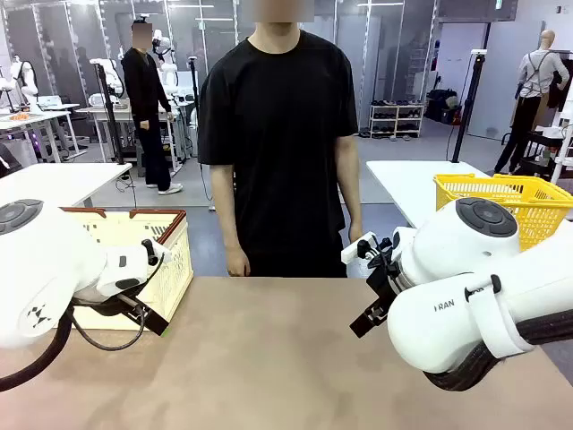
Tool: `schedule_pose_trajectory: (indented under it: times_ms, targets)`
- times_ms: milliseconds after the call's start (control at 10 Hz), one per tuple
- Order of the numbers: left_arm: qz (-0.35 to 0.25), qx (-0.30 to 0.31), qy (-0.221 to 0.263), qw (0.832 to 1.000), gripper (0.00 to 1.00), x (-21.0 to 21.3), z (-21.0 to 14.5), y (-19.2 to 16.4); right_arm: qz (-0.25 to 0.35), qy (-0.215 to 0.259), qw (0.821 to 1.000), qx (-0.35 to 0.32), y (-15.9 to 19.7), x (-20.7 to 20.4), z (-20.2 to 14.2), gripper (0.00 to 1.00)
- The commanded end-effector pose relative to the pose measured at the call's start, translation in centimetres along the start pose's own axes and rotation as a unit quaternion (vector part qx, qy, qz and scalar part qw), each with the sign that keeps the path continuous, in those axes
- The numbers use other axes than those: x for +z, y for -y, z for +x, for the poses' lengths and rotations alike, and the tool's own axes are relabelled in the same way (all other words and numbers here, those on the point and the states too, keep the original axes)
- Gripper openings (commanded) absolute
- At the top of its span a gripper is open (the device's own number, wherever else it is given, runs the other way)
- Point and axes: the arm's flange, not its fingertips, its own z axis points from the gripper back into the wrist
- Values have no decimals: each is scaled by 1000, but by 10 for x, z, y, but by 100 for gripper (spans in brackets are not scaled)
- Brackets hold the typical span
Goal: Place the drinks into the Shopping basket.
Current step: Pick up one drink and place it into the Shopping basket.
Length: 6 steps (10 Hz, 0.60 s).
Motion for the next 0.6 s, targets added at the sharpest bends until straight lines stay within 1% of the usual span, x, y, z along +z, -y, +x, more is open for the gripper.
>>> schedule_pose_trajectory:
  times_ms: [0,500]
  targets:
    - [0,0,0,1000,100,0,0,0,0,0,1000,0,0,0,0,100]
    - [0,0,0,1000,100,0,0,0,0,0,1000,0,0,0,0,100]
